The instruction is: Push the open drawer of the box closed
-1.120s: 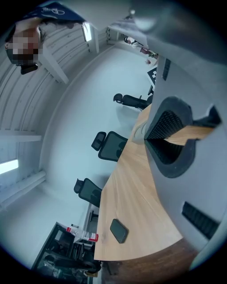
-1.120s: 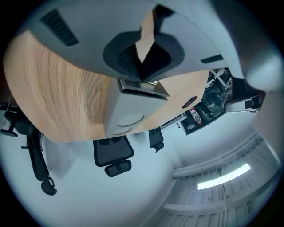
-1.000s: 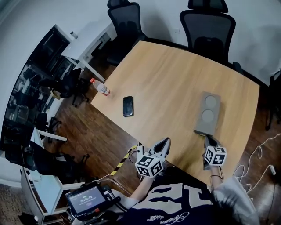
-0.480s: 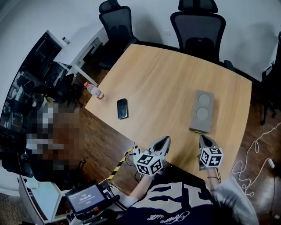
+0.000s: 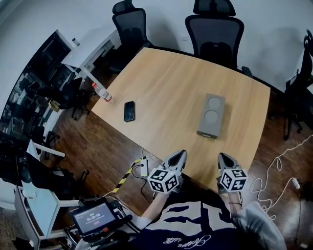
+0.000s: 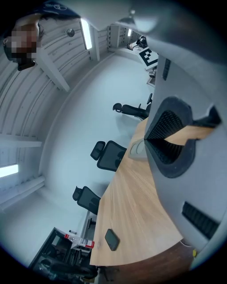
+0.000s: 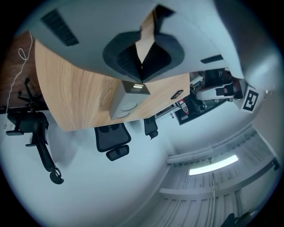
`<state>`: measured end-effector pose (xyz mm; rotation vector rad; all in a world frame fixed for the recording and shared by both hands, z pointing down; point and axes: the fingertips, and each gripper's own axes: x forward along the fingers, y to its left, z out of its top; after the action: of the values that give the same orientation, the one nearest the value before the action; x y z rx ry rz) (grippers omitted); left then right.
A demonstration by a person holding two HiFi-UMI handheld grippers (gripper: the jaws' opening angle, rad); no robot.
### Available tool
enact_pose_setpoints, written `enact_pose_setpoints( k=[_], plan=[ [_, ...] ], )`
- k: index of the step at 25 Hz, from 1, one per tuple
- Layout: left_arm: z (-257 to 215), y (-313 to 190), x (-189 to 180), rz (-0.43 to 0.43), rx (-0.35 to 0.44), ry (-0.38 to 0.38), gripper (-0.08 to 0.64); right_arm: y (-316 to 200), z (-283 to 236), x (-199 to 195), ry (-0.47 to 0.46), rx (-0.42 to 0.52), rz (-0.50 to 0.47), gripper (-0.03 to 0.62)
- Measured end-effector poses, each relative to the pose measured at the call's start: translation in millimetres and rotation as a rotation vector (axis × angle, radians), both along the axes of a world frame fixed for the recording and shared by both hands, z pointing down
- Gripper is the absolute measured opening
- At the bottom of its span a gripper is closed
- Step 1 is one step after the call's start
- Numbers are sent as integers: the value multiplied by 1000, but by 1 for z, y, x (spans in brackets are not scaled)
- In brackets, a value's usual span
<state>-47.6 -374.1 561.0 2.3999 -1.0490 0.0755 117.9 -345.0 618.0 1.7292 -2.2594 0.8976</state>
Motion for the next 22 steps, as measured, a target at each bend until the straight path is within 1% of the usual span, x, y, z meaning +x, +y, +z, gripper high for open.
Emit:
enact_pose_setpoints(
  k=[4, 7, 9, 13, 18, 22],
  plan=[
    [1, 49, 24, -30, -13, 14, -2, 39, -10, 18, -7, 11, -50, -2],
    [9, 87, 40, -48, -31, 0, -2, 63, -11, 33, -12, 12, -90, -2],
    [13, 107, 45, -64, -39, -13, -2, 76, -8, 38, -19, 5, -112, -3],
    [8, 138, 37, -122, -37, -14, -2, 101, -4, 38, -37, -14, -142, -2],
    [5, 163, 17, -172, -37, -35, -2, 115, -6, 18, -54, -14, -185, -3],
    [0, 176, 3, -199, -17, -9, -2, 128, -7, 0, -44, -13, -216, -3]
  ],
)
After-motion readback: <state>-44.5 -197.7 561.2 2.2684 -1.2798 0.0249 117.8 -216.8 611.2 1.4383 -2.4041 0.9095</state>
